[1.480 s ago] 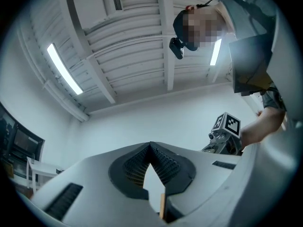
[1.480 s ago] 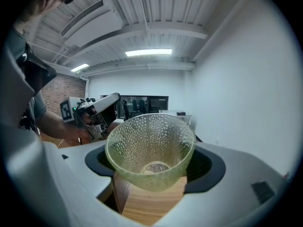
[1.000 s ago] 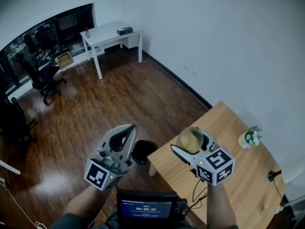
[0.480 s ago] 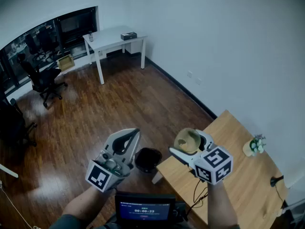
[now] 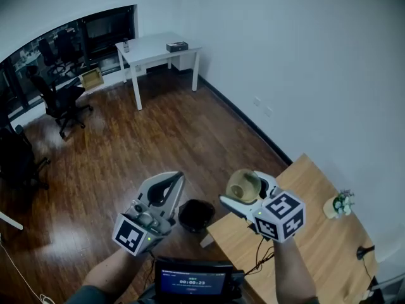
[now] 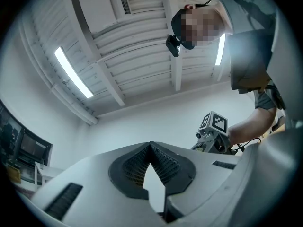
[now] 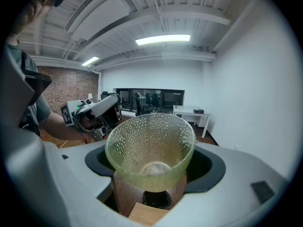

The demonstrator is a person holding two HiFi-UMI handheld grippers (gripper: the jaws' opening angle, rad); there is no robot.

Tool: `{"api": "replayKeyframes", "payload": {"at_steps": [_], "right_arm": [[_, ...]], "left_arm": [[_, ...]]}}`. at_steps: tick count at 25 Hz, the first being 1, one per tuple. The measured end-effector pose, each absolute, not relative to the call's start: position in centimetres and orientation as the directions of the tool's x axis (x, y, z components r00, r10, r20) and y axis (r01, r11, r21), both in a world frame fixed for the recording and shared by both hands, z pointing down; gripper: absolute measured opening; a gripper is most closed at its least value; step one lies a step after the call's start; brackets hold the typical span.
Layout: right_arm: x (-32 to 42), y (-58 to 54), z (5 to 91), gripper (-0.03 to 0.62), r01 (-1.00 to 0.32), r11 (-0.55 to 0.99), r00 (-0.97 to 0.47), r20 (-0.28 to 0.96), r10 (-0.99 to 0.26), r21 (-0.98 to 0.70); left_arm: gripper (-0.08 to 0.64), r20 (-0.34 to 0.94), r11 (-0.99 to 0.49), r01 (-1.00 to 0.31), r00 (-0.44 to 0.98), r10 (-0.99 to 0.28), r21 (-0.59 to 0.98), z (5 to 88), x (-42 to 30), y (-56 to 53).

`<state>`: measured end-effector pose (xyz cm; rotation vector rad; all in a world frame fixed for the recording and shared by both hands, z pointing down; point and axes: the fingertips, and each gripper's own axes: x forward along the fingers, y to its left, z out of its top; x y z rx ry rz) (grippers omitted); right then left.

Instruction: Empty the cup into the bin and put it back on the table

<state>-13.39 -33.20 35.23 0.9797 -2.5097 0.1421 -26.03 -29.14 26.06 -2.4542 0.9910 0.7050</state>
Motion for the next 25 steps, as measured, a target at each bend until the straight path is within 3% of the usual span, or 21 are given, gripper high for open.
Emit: {"api": "replayKeyframes", "payload": {"at_steps": [9,12,25], "right_arm": [[-11.8,-36.2,35.6,0.402,-0.624,0.773,-0.638,0.495,-0.59,0.116],[-10.9,-37.4,36.6,0.402,-0.614,0.776,-0.616,0.528,-0.585,0.143],[-9.3,-42.6,39.2,0.402,-0.641,0.709,-0.423,0.636,-0.645,0.292]], "left_arm": [[-0.009,-0.554,-0.636,-0.749,0.615,-0.561,-0.187,25.6,-24.1,-31.7],[-0.009,-0.55,-0.643,-0.756,0.591,-0.589,-0.123,26.1,-23.9,-32.4],[-0.009,-0.497,-0.707,-0.703,0.641,-0.584,-0.076,27.3,-24.6,-37.3]]}}
